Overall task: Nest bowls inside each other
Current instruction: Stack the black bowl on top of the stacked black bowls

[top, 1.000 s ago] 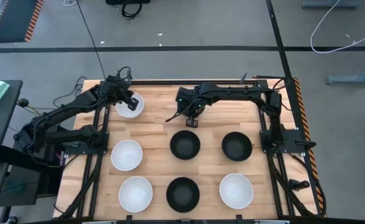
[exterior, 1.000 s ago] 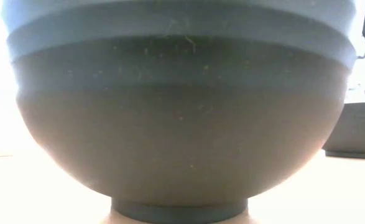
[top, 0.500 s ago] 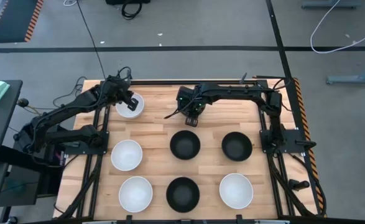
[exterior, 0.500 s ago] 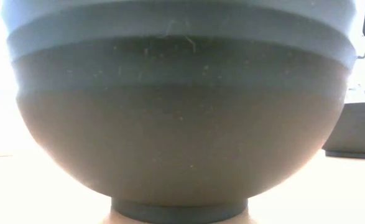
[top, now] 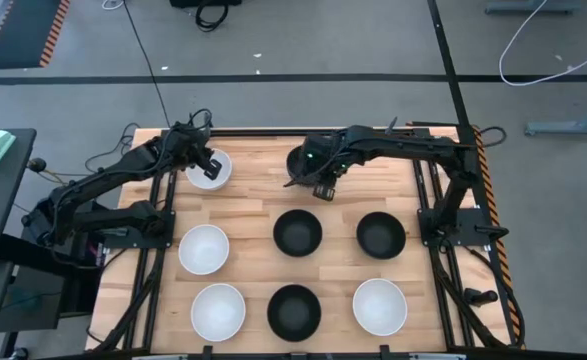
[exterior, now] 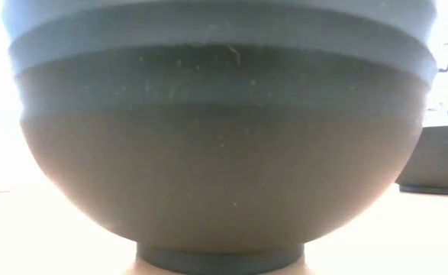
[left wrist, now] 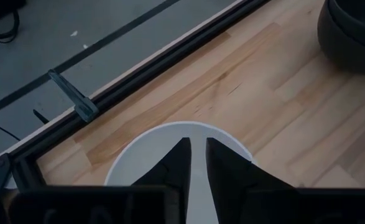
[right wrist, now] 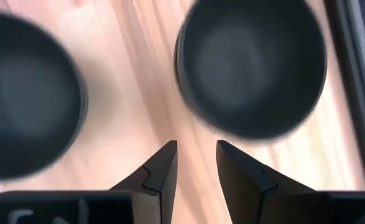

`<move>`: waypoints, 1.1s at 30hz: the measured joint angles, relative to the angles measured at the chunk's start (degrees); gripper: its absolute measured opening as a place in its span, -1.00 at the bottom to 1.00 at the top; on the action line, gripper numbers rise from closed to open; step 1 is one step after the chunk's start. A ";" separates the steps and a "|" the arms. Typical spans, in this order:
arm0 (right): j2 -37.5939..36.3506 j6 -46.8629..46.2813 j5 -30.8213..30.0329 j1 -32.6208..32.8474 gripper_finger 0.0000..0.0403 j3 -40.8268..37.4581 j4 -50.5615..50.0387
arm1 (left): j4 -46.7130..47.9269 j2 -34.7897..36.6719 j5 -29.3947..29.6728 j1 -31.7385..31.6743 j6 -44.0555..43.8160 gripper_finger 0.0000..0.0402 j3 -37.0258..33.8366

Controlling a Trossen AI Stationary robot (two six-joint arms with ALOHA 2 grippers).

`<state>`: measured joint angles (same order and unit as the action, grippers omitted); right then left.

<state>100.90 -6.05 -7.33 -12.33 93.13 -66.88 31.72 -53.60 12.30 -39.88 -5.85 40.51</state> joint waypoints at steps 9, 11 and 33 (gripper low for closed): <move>-9.96 -15.08 0.28 10.60 -0.41 -17.11 -0.21 | 0.40 0.00 0.00 -0.02 0.09 -0.74 0.00; -12.44 -18.66 0.11 12.32 -0.41 -20.18 1.60 | 0.42 0.00 0.00 -0.02 0.10 -0.72 0.00; -17.12 -38.88 1.98 25.50 -0.41 -31.17 3.97 | 1.34 0.00 -0.12 -0.02 -0.96 -0.72 0.00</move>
<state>83.79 -44.93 -5.35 13.17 61.95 -62.91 33.06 -53.60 12.18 -39.90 -6.81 40.51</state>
